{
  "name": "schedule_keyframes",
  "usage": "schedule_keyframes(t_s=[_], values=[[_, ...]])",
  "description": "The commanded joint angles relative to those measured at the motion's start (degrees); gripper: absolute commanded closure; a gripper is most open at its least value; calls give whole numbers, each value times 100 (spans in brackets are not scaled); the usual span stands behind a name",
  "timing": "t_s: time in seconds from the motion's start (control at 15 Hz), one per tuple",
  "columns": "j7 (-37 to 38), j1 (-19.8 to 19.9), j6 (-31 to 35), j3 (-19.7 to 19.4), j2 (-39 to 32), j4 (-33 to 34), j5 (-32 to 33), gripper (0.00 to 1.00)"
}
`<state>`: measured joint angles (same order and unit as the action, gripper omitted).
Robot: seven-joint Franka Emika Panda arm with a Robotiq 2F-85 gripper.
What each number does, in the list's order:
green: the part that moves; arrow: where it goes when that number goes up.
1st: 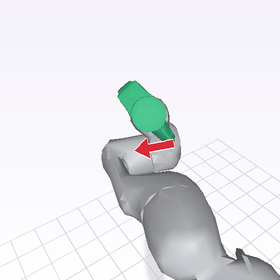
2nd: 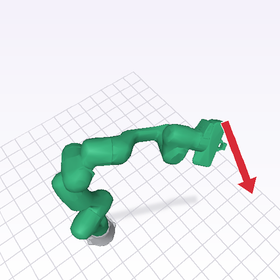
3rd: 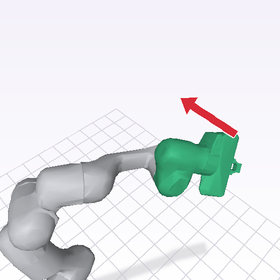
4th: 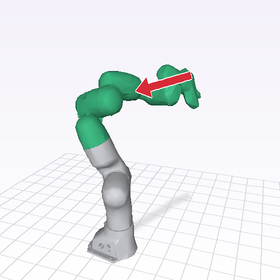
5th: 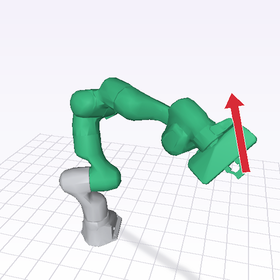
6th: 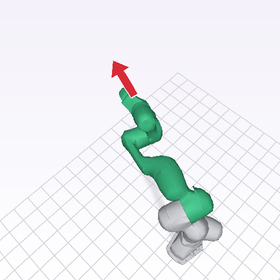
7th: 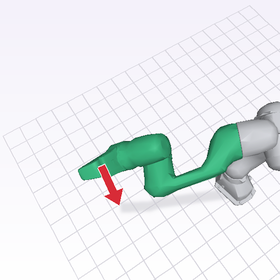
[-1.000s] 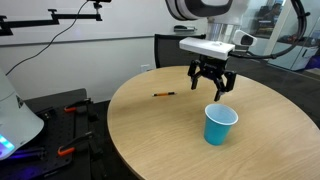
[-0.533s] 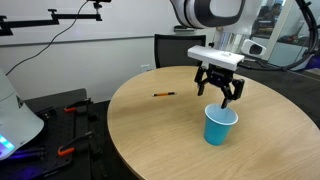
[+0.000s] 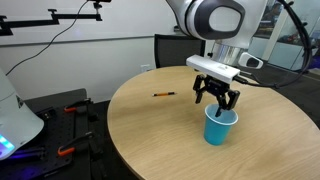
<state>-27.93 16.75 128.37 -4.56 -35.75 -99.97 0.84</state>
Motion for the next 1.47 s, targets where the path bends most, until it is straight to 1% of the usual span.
schedule_keyframes(t_s=[0.0,0.33,0.4,0.47,0.53,0.67,0.93,1.07,1.4], values=[[43,112,-2,109,-49,71,-120,42],[45,142,-14,130,-66,79,-130,80],[43,151,-17,136,-66,80,-134,88],[44,159,-17,138,-65,81,-135,95],[43,167,-22,141,-65,82,-139,99],[44,176,-27,140,-70,100,-138,100],[121,155,-98,131,42,76,-139,99],[421,22,-203,38,213,26,-40,99],[874,-238,-243,-13,777,-175,132,99]])
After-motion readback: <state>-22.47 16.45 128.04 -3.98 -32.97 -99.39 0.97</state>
